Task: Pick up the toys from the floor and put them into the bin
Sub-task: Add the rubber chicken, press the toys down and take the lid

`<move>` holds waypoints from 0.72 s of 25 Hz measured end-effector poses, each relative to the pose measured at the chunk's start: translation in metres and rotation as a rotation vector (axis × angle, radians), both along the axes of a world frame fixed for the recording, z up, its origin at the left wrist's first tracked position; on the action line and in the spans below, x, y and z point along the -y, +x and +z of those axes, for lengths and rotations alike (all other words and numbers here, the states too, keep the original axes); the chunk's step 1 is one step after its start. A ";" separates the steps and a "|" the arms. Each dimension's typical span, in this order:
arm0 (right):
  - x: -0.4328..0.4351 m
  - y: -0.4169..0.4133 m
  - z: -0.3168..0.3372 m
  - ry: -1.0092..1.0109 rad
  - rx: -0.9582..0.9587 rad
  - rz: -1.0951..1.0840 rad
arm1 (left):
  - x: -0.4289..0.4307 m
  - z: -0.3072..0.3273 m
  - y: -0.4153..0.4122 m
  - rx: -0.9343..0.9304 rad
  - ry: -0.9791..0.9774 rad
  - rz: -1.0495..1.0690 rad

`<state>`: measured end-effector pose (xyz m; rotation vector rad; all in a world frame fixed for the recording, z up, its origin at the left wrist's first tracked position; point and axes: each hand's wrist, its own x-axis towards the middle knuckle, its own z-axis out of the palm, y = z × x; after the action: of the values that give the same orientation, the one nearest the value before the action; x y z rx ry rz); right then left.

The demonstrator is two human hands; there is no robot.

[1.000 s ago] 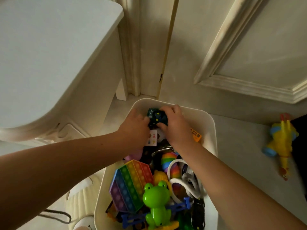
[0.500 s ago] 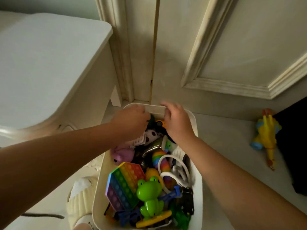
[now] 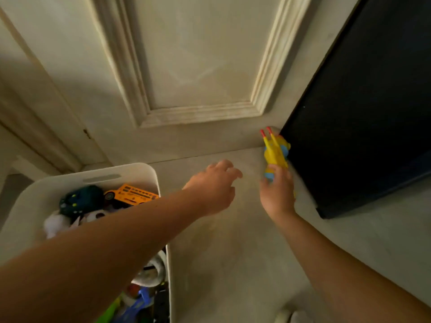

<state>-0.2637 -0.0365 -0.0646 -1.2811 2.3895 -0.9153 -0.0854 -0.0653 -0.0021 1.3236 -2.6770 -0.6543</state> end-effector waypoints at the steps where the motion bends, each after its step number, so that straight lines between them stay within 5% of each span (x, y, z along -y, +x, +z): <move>1: 0.002 -0.021 -0.016 0.063 -0.023 -0.015 | 0.004 -0.013 -0.021 0.025 0.040 -0.004; 11: 0.057 -0.134 -0.130 0.711 -0.136 0.230 | 0.047 -0.117 -0.100 0.046 0.343 0.100; 13: 0.057 -0.134 -0.133 0.618 -0.114 0.184 | 0.055 -0.123 -0.101 0.040 0.359 0.120; 18: 0.027 -0.083 -0.104 0.020 -0.006 0.149 | 0.068 -0.115 -0.113 -0.145 0.526 0.368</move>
<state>-0.3472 -0.0634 -0.1685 -1.4333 2.2656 -0.8427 -0.1979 -0.1337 -0.1166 1.7369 -2.1330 -1.3923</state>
